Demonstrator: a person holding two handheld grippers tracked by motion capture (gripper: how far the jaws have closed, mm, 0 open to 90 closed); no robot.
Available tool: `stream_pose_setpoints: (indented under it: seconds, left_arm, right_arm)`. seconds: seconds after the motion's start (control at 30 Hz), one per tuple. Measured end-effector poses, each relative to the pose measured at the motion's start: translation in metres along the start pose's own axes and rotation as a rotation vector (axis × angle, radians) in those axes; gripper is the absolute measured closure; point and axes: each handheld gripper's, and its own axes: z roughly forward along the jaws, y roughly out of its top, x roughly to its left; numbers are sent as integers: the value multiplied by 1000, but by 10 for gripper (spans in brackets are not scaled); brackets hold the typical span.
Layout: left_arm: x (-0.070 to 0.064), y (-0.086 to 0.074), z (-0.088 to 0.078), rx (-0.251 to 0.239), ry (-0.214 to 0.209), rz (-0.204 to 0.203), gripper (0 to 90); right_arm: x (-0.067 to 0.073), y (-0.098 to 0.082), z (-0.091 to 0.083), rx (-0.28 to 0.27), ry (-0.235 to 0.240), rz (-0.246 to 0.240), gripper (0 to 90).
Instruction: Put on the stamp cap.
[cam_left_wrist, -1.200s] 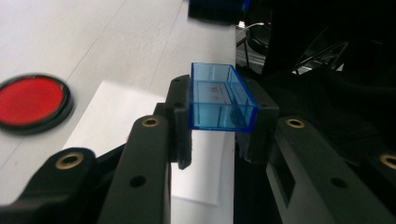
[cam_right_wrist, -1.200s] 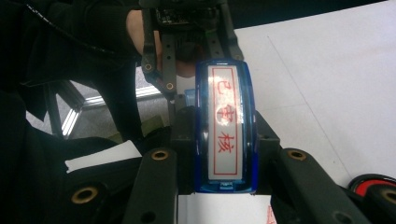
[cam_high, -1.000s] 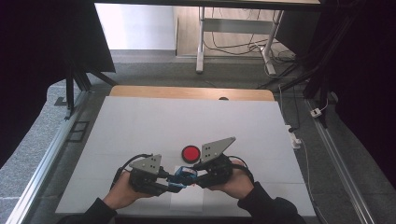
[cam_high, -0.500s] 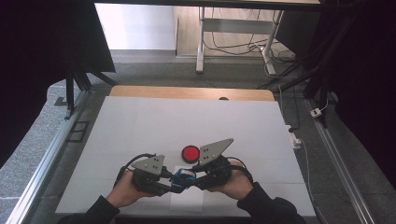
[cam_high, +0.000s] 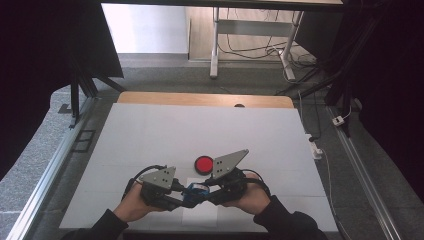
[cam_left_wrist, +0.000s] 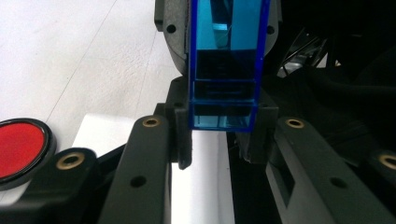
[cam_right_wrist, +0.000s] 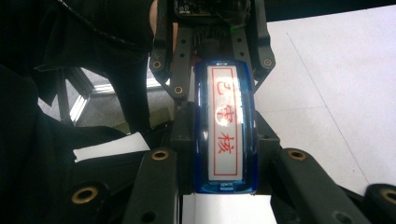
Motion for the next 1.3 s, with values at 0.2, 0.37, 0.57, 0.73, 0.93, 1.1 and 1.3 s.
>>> stream_pose_setpoints:
  seconds: [0.2,0.37,0.57,0.73,0.93,1.1,1.3]
  left_arm:
    - [0,-1,-1,-15,-11,9,688]
    - [0,0,-2,-17,-12,7,689]
    - [0,-1,-2,5,-9,4,690]
    - [0,0,-1,8,-3,-1,689]
    - [0,0,-1,19,-1,-5,689]
    - [0,-1,0,10,1,-7,686]
    - [1,-2,0,16,6,-19,673]
  right_arm:
    - [-1,-1,0,-18,15,12,699]
    - [-1,-2,0,-38,22,13,699]
    - [-1,-4,3,-36,15,20,700]
    - [1,-3,3,-23,-2,5,700]
    - [3,-3,4,-11,-18,-9,700]
    - [1,-3,4,-9,-8,3,700]
    - [2,-3,4,-4,-19,5,699]
